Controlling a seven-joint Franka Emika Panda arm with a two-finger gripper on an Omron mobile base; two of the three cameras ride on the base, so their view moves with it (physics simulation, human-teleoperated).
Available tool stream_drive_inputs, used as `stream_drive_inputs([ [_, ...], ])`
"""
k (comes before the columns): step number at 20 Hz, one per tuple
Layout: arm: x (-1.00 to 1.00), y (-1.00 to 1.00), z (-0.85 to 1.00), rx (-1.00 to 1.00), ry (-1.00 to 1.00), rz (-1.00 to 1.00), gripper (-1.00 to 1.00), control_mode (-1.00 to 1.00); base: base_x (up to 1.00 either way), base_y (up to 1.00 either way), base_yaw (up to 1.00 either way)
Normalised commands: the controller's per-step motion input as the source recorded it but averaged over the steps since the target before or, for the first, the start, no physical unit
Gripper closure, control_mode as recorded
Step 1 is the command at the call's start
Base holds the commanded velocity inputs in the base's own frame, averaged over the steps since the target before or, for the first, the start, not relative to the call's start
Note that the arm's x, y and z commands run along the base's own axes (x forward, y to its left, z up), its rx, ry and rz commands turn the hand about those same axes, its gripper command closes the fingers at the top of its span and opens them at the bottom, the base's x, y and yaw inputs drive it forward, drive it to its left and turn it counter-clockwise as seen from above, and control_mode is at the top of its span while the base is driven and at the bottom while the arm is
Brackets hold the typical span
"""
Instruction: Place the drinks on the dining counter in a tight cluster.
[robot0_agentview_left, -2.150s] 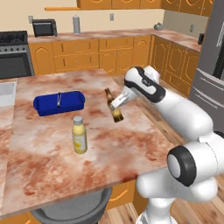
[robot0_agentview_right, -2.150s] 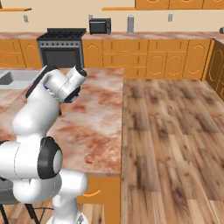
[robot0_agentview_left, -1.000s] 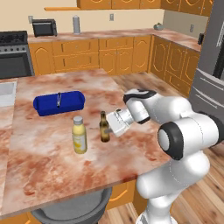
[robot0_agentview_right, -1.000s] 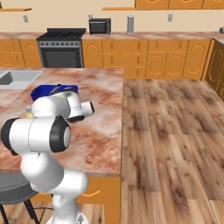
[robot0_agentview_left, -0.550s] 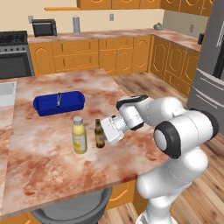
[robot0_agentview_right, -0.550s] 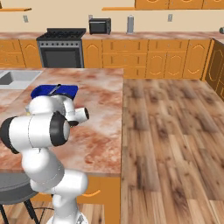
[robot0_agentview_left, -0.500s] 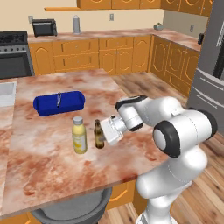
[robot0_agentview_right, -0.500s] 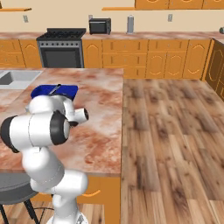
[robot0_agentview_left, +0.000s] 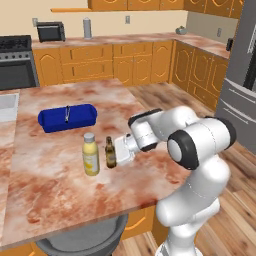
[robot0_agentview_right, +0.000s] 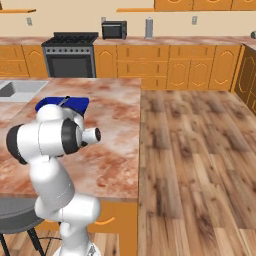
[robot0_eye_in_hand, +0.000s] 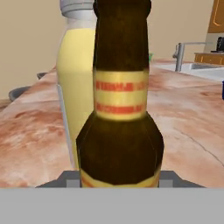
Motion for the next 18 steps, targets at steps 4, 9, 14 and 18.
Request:
stream_drive_inputs([
  [4, 0.31, 0.21, -0.16, 0.00, 0.04, -0.04, 1.00, -1.00, 0.00, 0.00, 0.00],
  [9, 0.08, 0.12, -0.25, 0.00, 0.04, 0.00, 1.00, -1.00, 0.00, 0.00, 0.00],
  [14, 0.21, 0.01, -0.25, 0.00, 0.00, 0.00, 1.00, -1.00, 0.00, 0.00, 0.00],
  [18, 0.07, 0.05, -0.39, 0.00, 0.00, 0.00, 1.00, -1.00, 0.00, 0.00, 0.00],
])
